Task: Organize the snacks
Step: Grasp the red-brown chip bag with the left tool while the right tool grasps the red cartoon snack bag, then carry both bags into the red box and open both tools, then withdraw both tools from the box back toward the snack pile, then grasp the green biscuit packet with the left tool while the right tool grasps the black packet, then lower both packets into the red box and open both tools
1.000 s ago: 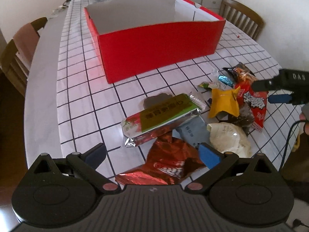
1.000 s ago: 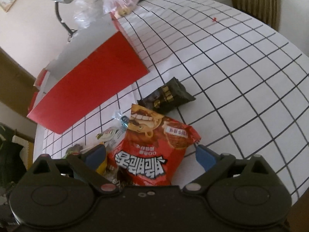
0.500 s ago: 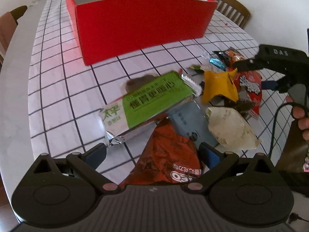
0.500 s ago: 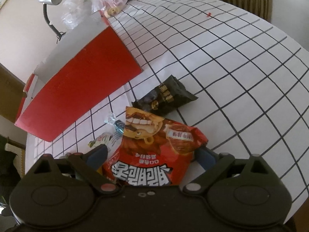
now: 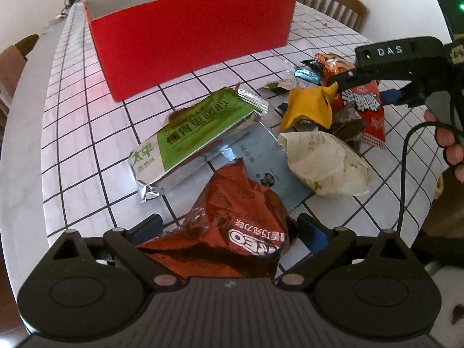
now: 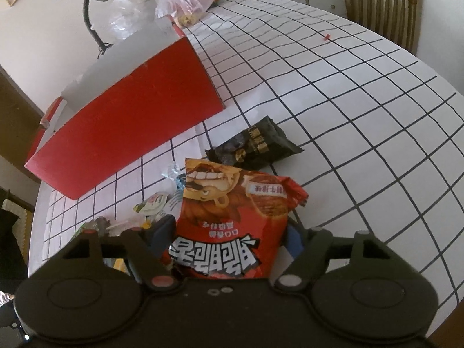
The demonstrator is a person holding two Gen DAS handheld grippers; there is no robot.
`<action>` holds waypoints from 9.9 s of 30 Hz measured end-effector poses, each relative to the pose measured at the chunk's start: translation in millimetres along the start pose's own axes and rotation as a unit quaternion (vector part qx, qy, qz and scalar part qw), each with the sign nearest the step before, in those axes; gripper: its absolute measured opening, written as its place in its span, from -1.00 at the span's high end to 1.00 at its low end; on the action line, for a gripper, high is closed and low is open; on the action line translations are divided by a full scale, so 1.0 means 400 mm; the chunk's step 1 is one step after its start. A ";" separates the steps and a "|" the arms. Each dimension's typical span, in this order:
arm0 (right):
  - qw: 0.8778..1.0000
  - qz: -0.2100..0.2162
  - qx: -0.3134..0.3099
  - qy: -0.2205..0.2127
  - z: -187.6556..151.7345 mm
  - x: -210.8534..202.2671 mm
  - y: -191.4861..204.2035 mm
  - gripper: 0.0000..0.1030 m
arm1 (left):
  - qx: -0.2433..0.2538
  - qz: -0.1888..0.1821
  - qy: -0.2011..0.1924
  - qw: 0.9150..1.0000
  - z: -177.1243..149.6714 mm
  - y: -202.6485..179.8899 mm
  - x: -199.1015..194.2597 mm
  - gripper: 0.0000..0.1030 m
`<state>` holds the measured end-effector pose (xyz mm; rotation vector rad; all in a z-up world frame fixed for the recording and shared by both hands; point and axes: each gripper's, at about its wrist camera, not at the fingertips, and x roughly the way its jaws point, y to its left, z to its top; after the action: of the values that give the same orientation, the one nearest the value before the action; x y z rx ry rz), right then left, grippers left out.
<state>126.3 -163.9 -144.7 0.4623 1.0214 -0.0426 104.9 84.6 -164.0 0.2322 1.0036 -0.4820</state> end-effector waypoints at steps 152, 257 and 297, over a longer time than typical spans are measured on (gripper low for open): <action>0.952 0.137 -0.264 -0.068 0.170 -0.202 0.109 -1.00 | -0.133 0.119 -0.166 0.970 0.279 -0.041 -0.231 -0.56; 0.951 0.094 -0.270 -0.116 0.145 -0.200 0.081 0.13 | -0.228 0.077 -0.164 0.957 0.188 0.066 -0.173 0.18; 0.946 0.022 -0.324 -0.020 0.450 0.247 0.322 0.13 | -0.221 0.144 -0.071 0.962 0.616 0.253 0.105 0.17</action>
<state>356.5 -100.3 -102.9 -0.1176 0.9215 0.3160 358.1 62.0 -73.6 -0.0585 0.8938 -0.0014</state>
